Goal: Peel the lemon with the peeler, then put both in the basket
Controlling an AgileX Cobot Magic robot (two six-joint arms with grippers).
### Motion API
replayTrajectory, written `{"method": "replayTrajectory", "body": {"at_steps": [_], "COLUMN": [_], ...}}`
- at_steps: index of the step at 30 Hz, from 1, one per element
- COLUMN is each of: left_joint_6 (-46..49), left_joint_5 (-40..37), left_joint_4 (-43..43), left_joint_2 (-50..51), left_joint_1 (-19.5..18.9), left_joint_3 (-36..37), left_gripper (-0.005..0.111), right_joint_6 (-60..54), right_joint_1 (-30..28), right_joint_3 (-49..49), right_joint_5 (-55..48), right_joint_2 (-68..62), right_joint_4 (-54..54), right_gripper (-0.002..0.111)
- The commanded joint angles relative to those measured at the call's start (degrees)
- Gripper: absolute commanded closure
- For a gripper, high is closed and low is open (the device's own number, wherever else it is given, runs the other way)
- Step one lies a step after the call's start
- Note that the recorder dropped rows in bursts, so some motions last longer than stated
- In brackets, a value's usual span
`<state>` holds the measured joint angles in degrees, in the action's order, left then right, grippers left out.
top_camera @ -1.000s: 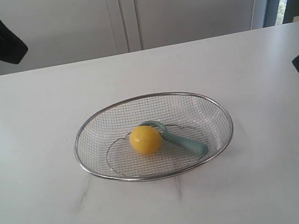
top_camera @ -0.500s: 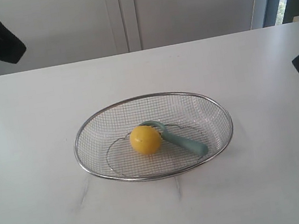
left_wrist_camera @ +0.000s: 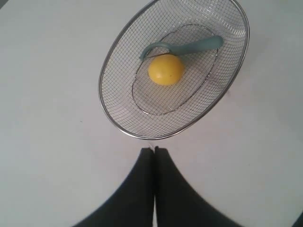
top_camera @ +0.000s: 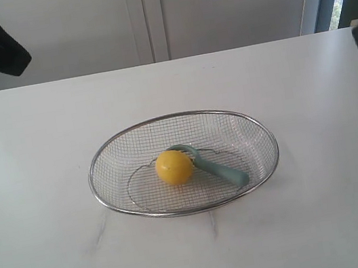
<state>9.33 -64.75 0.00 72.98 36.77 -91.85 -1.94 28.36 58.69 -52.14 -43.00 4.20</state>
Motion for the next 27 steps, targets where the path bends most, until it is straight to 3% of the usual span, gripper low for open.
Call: {"method": "replayTrajectory", "body": {"at_steps": [1, 6, 13, 18, 27], "left_joint_6": [-0.4, -0.4, -0.4, -0.4, -0.4], "left_joint_5": [-2.6, -2.6, -2.6, -2.6, -2.6], "left_joint_4": [0.0, 0.0, 0.0, 0.0, 0.0], "left_joint_2": [-0.7, -0.7, -0.6, -0.6, -0.6], "left_joint_1": [-0.1, -0.1, -0.1, -0.1, -0.1], "left_joint_3": [-0.2, -0.2, -0.2, -0.2, -0.2], "left_gripper": [0.107, 0.107, 0.107, 0.107, 0.107], "right_joint_6": [0.5, 0.5, -3.4, -4.1, -4.5], "right_joint_1": [-6.0, -16.0, -28.4, -32.7, -37.7], "right_joint_3": [-0.1, -1.3, -13.0, -21.8, -38.1], "right_joint_5": [12.2, 13.4, 14.2, 18.1, 35.0], "right_joint_2": [5.4, 11.7, 24.7, 33.8, 43.0], "right_joint_4": [4.4, 6.5, 6.1, 6.0, 4.6], "right_gripper": [0.108, 0.108, 0.108, 0.108, 0.108]}}
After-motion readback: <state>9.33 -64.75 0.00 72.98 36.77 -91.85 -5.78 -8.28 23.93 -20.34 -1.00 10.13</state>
